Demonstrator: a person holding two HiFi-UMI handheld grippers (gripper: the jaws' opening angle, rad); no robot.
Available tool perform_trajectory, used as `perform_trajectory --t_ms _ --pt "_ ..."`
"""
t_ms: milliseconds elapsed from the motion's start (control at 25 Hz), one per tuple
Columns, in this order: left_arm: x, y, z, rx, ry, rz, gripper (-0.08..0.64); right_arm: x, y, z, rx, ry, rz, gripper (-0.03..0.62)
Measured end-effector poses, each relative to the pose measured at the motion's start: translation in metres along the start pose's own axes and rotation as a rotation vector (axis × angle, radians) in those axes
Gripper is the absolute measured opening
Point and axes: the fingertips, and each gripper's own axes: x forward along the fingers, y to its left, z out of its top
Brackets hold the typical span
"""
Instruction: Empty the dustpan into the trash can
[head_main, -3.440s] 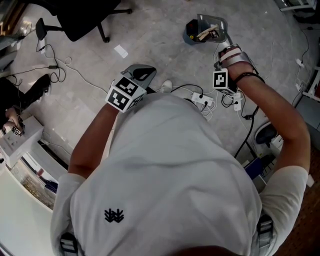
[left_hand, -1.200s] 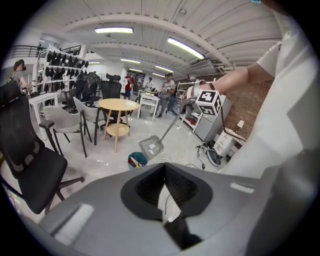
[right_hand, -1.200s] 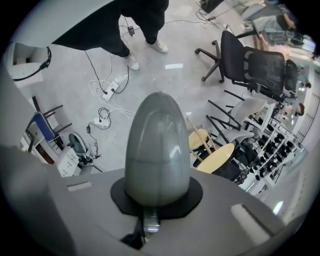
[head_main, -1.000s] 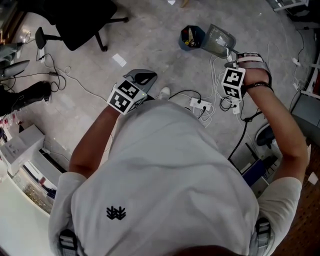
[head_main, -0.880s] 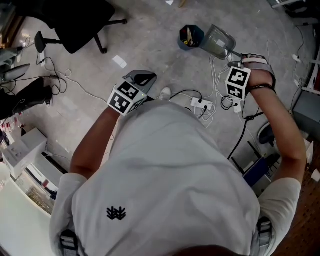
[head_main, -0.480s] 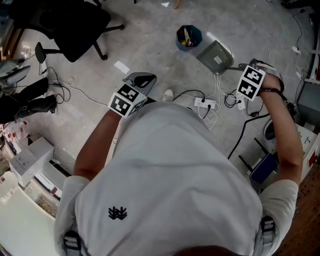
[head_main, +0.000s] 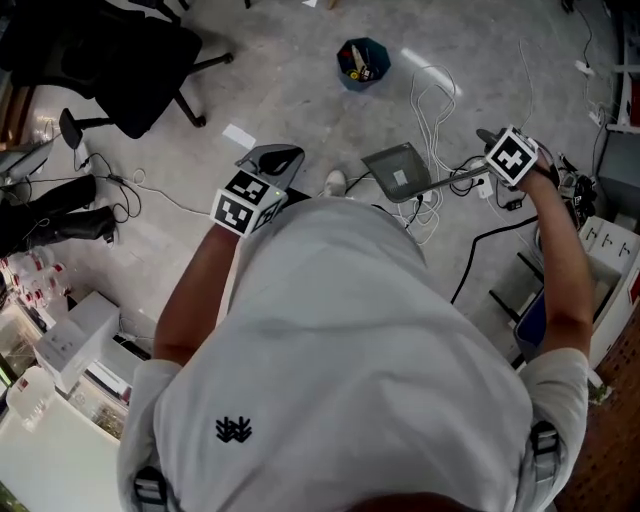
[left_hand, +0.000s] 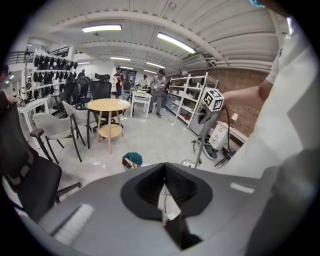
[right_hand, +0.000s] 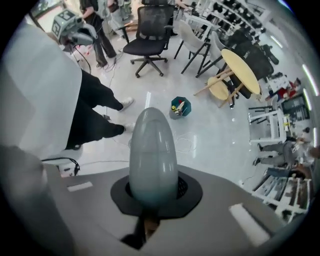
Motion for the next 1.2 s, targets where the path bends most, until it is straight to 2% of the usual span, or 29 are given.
perform_trajectory --t_ms 120,400,560,840,1040,1200 --pt "0.003 -0.002 0.003 0.005 0.005 -0.007 0.057 0.009 0.021 -0.002 0.107 -0.099 0.083 -0.002" --pt "0.007 0.001 0.005 0.01 0.014 -0.011 0.057 0.001 0.06 0.012 0.323 -0.324 0.194 0.0" --pt "0.008 0.001 0.009 0.02 0.016 -0.012 0.057 0.0 0.076 0.02 0.376 -0.389 0.17 0.0" --pt "0.005 -0.003 0.016 0.041 0.014 -0.007 0.057 -0.008 0.08 0.041 0.443 -0.484 0.077 0.0" --pt "-0.001 -0.004 0.018 0.051 0.006 0.001 0.057 -0.013 0.076 0.047 0.498 -0.531 0.062 0.0" --pt "-0.003 -0.004 0.011 0.051 0.018 0.013 0.057 -0.012 0.08 0.049 0.506 -0.536 0.058 0.0"
